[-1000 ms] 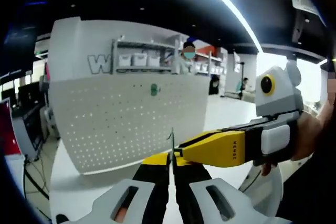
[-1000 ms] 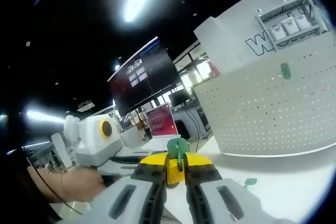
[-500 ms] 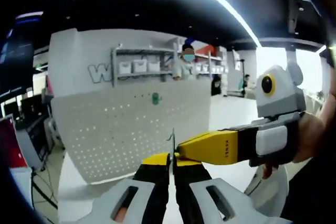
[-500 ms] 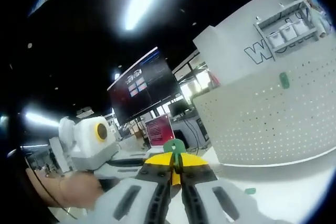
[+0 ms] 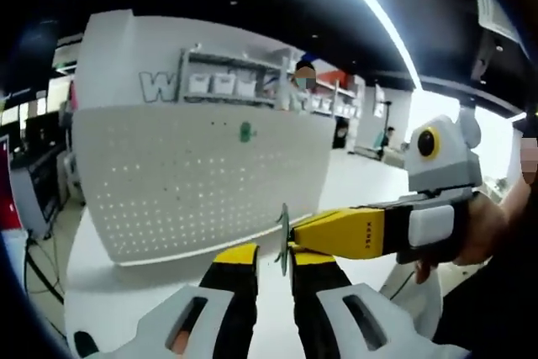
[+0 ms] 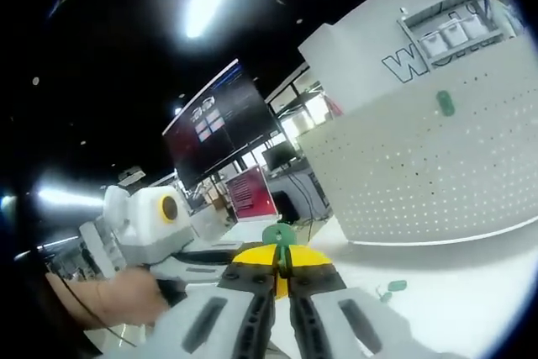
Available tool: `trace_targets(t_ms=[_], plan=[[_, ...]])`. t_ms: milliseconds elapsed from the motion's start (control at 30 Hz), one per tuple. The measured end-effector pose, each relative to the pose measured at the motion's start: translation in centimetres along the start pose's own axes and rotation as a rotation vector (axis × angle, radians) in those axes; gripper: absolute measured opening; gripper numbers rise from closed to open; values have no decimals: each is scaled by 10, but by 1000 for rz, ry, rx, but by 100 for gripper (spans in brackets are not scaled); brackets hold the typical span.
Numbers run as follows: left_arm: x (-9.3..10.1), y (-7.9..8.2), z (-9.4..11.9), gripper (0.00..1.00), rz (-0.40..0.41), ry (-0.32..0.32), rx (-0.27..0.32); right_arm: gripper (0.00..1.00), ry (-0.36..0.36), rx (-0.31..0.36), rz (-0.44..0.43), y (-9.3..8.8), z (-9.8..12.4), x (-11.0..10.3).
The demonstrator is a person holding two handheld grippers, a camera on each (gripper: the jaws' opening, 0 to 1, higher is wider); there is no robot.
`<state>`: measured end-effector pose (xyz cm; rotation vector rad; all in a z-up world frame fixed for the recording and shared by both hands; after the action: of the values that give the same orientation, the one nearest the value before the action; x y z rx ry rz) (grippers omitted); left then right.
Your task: Insert the hook assembly into the mounting plate slot until the hook locks in place.
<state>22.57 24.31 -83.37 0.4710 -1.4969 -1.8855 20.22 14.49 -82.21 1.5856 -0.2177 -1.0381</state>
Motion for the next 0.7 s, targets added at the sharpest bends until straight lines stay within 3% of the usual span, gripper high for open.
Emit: trace_targets(t_ms=[233,533,700], plan=[[-2,-3,0,52,46,-17,-3,0,-21,0,37,4,2,7],[-3,-8,5,77,40,-31,-1,0,-43,-4,112,10,0,13],[-3,-9,9,86,70,-42,19,0,-50,-4,137,14,-5,15]])
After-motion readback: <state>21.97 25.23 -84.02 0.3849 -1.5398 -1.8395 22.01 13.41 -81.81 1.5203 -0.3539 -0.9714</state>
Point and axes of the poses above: the point that each gripper's makers call its tool centre point, and the gripper's own axes: z roughly backward along the fingers, x roughly to its right, y roughly out of its top, the point moved 7 cm from there along z, roughly backward along the fingers, and after that the axes turned 2 degrees about -z, right-handed, at the moved point
